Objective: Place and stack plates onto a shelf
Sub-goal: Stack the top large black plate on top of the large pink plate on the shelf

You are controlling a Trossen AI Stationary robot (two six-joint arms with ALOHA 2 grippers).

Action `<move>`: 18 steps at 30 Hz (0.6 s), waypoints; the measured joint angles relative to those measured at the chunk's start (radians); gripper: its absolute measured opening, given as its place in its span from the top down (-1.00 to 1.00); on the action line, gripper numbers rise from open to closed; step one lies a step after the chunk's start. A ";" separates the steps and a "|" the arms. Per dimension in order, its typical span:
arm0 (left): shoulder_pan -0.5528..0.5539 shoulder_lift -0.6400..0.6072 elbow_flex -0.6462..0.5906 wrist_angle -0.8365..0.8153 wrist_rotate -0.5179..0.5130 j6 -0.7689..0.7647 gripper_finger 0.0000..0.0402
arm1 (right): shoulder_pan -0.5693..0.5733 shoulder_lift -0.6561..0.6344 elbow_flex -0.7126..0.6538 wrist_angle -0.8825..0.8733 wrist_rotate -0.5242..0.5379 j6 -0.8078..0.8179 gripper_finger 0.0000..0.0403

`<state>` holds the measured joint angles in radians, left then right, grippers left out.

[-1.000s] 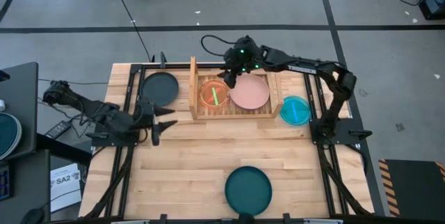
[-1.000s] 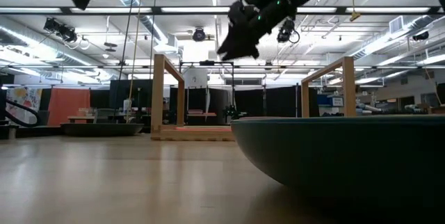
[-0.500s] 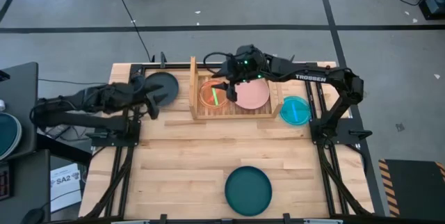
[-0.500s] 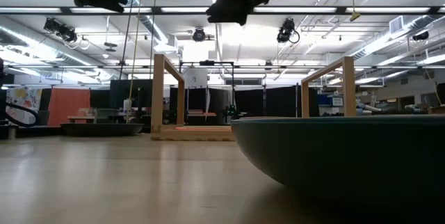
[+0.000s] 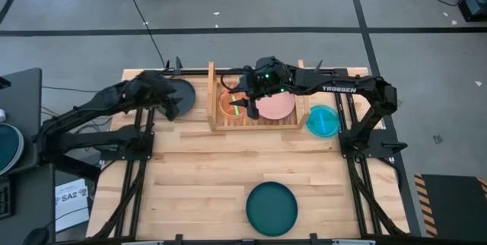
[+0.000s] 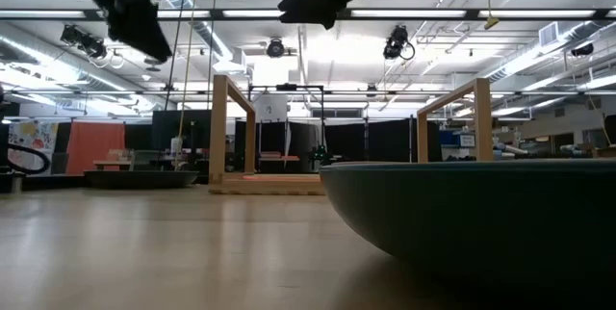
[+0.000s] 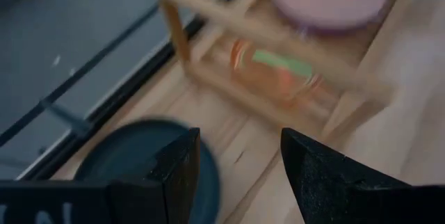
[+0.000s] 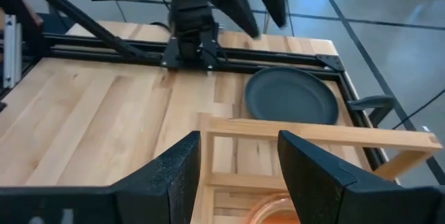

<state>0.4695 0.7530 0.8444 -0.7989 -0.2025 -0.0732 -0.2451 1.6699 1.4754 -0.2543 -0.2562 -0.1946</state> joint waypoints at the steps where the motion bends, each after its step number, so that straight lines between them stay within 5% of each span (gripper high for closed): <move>1: 0.021 0.021 0.000 -0.020 0.005 0.012 -0.03 | 0.006 0.000 0.000 -0.001 0.000 0.000 0.02; 18: 0.163 0.396 -0.001 -0.040 0.129 0.041 -0.03 | 0.033 -0.018 0.000 -0.185 0.000 -0.027 0.02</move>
<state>0.6323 1.1490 0.8436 -0.8390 -0.0734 -0.0319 -0.2117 1.6521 1.4754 -0.4397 -0.2561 -0.2213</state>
